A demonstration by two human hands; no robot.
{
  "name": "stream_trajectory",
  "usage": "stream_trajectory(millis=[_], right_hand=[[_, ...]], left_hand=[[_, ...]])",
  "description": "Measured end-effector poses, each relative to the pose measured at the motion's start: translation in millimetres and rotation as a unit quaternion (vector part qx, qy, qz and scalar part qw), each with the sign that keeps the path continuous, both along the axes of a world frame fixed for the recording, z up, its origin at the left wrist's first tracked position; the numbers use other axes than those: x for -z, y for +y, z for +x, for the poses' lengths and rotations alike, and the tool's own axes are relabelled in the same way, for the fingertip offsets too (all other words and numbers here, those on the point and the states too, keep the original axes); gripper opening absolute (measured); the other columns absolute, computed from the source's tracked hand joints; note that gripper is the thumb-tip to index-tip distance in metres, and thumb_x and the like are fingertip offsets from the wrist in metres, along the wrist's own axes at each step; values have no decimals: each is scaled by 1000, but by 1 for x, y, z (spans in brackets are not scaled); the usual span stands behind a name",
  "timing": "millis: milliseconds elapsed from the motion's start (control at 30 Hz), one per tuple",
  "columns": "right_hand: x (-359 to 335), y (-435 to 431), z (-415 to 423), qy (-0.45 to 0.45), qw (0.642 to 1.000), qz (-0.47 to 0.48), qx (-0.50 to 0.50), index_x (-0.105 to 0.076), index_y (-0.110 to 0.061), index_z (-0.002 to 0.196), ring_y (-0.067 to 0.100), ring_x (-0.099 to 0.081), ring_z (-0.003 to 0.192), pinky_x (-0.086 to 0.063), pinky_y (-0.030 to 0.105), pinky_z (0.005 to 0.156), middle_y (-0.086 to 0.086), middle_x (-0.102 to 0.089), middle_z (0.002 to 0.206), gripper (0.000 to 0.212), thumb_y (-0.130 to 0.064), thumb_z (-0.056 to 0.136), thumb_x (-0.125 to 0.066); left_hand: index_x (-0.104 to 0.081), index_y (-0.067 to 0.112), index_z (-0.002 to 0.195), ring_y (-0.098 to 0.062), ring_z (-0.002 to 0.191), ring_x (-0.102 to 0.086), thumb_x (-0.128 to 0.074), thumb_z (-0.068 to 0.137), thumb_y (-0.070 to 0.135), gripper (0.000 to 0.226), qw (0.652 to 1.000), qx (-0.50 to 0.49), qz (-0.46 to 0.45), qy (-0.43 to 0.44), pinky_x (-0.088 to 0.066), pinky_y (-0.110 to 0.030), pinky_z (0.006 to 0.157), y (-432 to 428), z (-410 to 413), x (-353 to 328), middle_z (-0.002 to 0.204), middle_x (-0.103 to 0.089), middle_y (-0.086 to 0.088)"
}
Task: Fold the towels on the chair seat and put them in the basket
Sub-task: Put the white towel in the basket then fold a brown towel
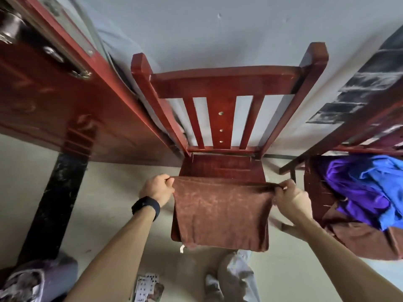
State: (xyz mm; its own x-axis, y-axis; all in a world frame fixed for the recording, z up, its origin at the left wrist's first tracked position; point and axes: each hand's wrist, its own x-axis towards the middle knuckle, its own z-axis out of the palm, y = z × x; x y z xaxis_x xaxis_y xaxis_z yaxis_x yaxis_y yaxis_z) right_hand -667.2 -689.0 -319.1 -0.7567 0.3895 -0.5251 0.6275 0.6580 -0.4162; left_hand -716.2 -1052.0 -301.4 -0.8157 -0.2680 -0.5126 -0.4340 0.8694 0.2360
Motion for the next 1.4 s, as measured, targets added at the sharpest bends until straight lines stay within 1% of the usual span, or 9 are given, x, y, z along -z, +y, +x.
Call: stream_trajectory(millis=[267,333,433,500,733,967,1133,1267,1400], right_hand=[[70,-4,-76,44,992,-40,109,-60,-12,116,36,-63,96,-46,32,81,16,-68,104,25,-23,97,-47],[80,-6,-85,57,990,-51,120,-59,-15,121,34,-65,100,-49,33,86,14,-70,108,29,-24,97,-48],[86,-7,-82,32,989,-98,110,-38,-26,149,22,-61,100,-50,32,89,-2,-61,113,57,-29,95,-56],[92,-8,-63,-7,986,-128,105,-26,-29,155,15,-60,87,-52,30,81,-6,-62,106,71,-29,93,-61],[148,-20,85,-151,981,-65,103,-54,-13,124,23,-55,84,-42,27,68,9,-68,117,41,-36,92,-65],[178,-36,157,-185,971,-32,149,-54,-15,98,38,-60,102,-39,35,78,13,-67,102,24,-38,95,-59],[188,-34,153,-169,973,-41,151,-58,-23,94,33,-65,96,-46,34,78,11,-75,87,14,-37,93,-58],[175,-33,151,-136,975,-59,165,-59,-23,93,24,-70,76,-52,35,75,-3,-70,55,16,-39,92,-60],[160,-26,148,-95,941,-152,286,-66,-17,96,21,-66,60,-60,45,77,1,-71,62,16,-32,90,-68]], left_hand=[[-61,23,78,-23,64,-71,-57,95,24,18,968,-158,176,81,-61,-45,72,15,-78,88,65,-72,9],[-63,22,95,-24,61,-69,-57,96,22,7,960,-173,197,102,-61,-46,74,21,-87,98,74,-73,8],[-46,27,139,-25,77,-71,-60,95,25,45,954,-187,225,72,-59,-40,82,26,-89,109,108,-64,4],[-37,32,145,-26,99,-69,-62,92,32,58,970,-146,191,19,-54,-39,93,25,-73,118,124,-61,4],[-57,16,116,-28,104,-64,-63,87,34,34,982,-126,57,-132,-53,-35,86,20,80,167,115,-65,-8],[-50,6,114,-39,110,-59,-60,89,37,41,966,-194,30,-166,-49,-41,88,22,162,193,119,-60,-19],[-54,19,68,-34,88,-67,-62,91,26,25,971,-197,51,-125,-48,-31,69,19,164,196,86,-72,-13],[-53,17,78,-26,73,-71,-69,86,26,21,924,-315,167,-140,-46,-29,58,10,165,189,90,-73,-10],[-55,15,88,-18,62,-64,-79,82,20,25,837,-420,311,-159,-41,-23,54,-3,156,161,83,-68,-5]])
